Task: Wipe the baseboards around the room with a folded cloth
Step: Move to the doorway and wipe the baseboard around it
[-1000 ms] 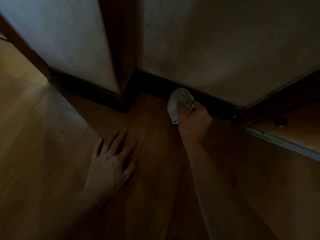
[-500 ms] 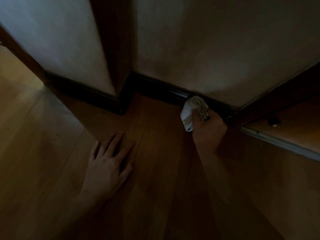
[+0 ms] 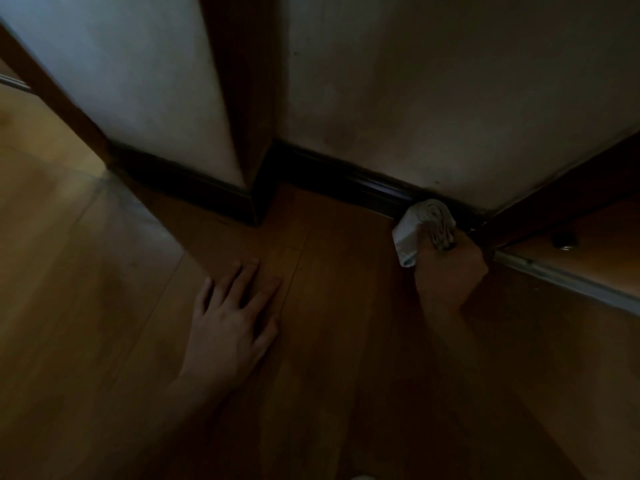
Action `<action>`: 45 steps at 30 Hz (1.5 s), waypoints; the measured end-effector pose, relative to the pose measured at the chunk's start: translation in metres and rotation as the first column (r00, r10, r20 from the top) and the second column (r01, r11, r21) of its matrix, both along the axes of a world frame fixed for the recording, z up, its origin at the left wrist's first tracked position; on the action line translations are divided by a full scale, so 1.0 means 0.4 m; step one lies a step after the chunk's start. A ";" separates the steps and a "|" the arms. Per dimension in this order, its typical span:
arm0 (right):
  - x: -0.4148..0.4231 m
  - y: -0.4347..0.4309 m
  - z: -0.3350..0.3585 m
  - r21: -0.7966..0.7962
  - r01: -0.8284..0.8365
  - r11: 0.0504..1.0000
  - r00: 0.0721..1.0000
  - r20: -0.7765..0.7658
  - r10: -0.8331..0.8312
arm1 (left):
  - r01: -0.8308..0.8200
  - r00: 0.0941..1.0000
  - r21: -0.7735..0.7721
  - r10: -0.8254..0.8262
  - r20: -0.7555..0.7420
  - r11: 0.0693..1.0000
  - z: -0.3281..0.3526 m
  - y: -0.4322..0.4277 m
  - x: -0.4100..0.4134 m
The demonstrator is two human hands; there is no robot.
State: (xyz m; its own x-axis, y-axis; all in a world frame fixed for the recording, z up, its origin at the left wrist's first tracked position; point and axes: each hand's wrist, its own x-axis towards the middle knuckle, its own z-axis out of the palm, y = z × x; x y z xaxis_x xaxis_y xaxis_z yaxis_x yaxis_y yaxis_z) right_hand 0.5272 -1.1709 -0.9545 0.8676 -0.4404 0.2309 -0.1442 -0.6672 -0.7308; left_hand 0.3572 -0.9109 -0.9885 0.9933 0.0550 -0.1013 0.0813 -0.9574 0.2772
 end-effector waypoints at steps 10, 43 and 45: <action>0.037 0.198 -0.010 0.054 -0.219 0.974 0.975 -0.036 0.221 | -0.011 1.000 -0.002 0.011 -0.003 1.000 0.002 -0.004 -0.001; 0.020 -0.056 -0.009 0.008 -0.077 0.997 0.996 -0.035 0.077 | 0.244 0.969 0.018 -0.244 0.029 0.970 0.016 -0.129 0.119; 0.015 -0.060 -0.007 0.018 -0.052 0.998 0.998 -0.029 0.053 | 0.244 0.969 0.010 -0.245 0.020 0.970 0.016 -0.137 0.125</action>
State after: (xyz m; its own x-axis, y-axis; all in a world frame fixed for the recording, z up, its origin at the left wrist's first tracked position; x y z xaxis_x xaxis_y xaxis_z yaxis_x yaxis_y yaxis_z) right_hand 0.5332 -1.1948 -0.9572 0.8959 -0.3979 0.1976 -0.1309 -0.6615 -0.7385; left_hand 0.4073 -0.9655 -0.9821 0.9786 -0.1892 -0.0809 -0.1612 -0.9494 0.2696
